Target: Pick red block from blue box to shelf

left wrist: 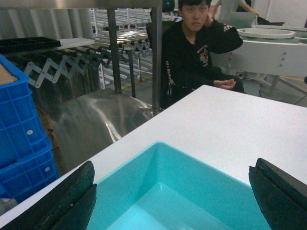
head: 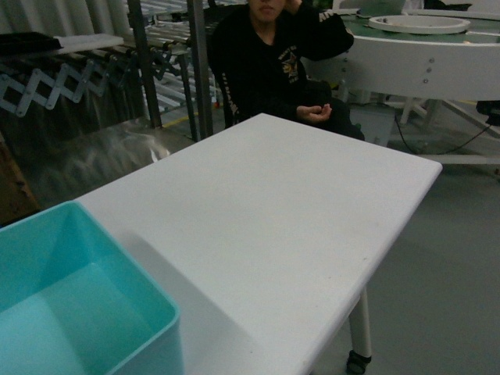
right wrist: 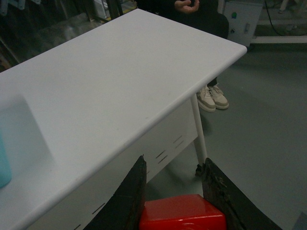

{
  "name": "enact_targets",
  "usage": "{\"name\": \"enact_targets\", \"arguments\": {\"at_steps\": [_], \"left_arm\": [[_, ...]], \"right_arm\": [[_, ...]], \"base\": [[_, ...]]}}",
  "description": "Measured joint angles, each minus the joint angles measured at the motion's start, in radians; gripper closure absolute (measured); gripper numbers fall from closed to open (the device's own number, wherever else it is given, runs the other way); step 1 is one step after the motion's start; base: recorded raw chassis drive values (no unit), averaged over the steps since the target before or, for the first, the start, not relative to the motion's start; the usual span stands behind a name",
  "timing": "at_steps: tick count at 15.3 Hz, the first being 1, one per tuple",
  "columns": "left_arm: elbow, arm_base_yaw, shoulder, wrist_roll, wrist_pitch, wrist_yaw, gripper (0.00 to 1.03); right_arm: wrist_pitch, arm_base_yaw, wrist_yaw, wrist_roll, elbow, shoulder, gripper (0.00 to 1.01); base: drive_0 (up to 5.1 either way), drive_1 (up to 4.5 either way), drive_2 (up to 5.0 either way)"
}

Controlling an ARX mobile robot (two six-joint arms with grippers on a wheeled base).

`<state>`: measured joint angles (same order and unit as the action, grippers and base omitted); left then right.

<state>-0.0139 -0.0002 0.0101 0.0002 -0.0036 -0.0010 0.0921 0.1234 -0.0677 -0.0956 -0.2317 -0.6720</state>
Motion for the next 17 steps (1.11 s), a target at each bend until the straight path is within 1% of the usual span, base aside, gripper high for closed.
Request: {"name": "enact_targets", "arguments": {"at_steps": [17], "left_arm": [[0.000,0.000,0.000,0.000,0.000,0.000,0.05]], "right_arm": [[0.000,0.000,0.000,0.000,0.000,0.000,0.73]], "base": [[-1.4,-1.43,-1.4]]}}
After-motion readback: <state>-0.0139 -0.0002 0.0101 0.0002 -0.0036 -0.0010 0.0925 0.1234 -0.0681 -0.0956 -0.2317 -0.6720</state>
